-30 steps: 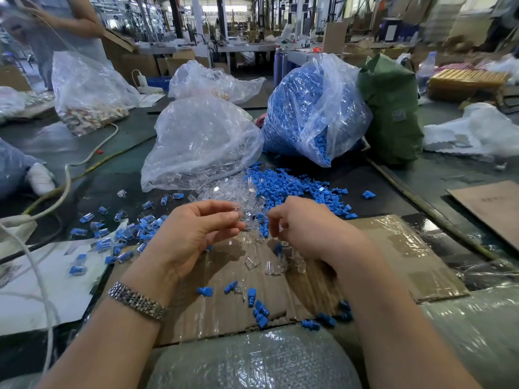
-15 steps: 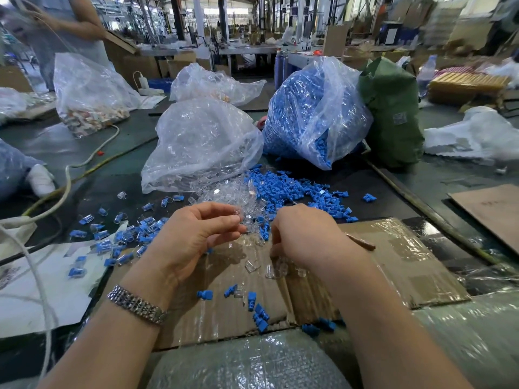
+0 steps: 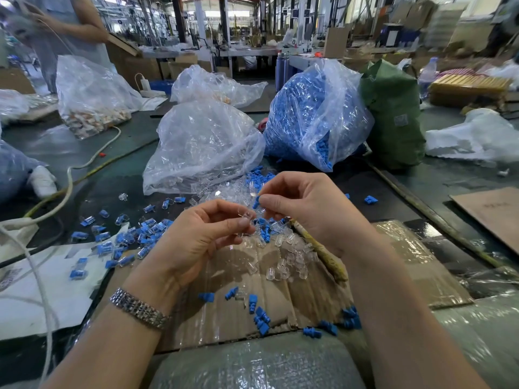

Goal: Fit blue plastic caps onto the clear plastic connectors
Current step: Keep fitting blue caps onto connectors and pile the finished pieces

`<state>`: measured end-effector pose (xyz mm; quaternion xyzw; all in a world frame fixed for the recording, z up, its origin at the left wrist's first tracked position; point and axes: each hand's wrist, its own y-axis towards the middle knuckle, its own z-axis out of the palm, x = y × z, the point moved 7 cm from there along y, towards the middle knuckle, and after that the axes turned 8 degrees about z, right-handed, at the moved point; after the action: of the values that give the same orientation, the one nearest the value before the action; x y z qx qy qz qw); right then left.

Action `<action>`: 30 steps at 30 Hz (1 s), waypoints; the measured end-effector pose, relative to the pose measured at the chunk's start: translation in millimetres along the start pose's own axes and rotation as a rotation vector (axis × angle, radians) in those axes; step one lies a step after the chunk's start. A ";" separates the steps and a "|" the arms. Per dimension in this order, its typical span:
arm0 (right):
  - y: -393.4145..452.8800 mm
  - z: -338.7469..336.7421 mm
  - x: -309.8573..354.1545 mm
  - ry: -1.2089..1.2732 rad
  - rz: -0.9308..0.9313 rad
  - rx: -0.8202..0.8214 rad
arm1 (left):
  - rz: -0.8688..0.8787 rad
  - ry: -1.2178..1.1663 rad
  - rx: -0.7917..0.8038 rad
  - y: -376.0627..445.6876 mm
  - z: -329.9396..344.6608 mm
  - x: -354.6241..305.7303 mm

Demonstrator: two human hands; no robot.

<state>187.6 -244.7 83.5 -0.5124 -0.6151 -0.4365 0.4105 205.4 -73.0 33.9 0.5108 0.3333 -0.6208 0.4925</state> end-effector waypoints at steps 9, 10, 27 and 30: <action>0.0 12.5 2.0 -0.177 -0.059 0.011 | 0.028 -0.080 -0.030 -2.3 4.2 -3.2; 0.1 13.1 2.1 -0.195 -0.060 0.010 | 0.031 -0.082 -0.028 -2.6 4.3 -3.8; -2.6 -39.1 -37.2 -0.969 0.396 -0.169 | 0.032 -0.138 -0.027 1.1 0.9 -2.0; -5.8 -45.9 -56.9 -1.052 0.590 -0.078 | 0.029 -0.160 -0.047 2.8 -2.0 -0.9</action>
<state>192.4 -304.7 41.6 -0.8231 -0.5512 -0.0142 0.1358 208.7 -71.7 34.5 0.4526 0.2998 -0.6446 0.5383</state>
